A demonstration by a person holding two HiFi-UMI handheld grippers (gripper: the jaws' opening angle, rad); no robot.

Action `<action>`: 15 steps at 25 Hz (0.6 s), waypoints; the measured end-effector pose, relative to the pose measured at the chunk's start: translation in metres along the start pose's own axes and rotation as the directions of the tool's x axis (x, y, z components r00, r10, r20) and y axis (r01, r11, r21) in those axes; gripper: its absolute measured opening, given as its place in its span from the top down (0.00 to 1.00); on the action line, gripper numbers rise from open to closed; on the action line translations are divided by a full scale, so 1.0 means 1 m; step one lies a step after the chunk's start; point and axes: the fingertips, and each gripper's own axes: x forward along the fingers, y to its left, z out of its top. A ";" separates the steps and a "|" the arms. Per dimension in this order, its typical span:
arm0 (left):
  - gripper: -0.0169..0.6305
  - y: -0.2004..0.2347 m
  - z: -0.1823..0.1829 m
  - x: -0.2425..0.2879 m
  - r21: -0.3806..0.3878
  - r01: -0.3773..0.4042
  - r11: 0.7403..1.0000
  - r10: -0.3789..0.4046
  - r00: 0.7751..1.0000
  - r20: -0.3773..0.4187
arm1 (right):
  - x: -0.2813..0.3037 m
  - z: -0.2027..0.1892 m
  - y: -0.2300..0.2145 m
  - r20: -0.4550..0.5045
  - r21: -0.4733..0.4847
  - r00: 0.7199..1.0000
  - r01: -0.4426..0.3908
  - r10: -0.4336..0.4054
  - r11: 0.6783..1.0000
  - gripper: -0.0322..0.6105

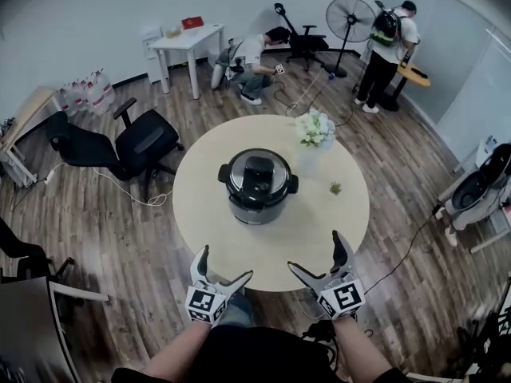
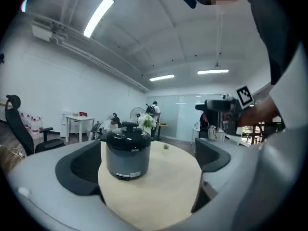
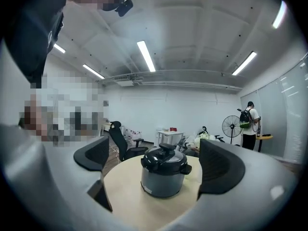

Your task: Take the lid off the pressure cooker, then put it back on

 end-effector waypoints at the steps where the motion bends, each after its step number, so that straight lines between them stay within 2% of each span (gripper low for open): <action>1: 0.06 0.014 -0.011 0.018 0.006 0.021 1.000 -0.021 0.999 -0.040 | 0.021 0.003 -0.007 -0.012 -0.011 1.000 0.001 -0.002 1.000 0.02; 4: 0.06 0.055 -0.036 0.067 0.002 0.047 0.999 -0.047 0.992 -0.113 | 0.080 0.008 -0.027 -0.065 -0.055 0.998 -0.016 0.012 0.998 0.02; 7: 0.06 0.087 -0.054 0.114 0.013 0.053 0.999 -0.051 0.988 -0.145 | 0.133 -0.004 -0.041 -0.179 -0.077 0.980 -0.096 0.081 0.992 0.02; 12: 0.06 0.115 -0.097 0.178 -0.029 0.084 0.996 -0.088 0.972 -0.220 | 0.202 -0.026 -0.058 -0.378 -0.134 0.908 -0.247 0.181 0.960 0.03; 15: 0.06 0.118 -0.116 0.200 -0.045 0.103 0.994 -0.111 0.963 -0.245 | 0.229 -0.041 -0.064 -0.486 -0.151 0.840 -0.353 0.242 0.923 0.03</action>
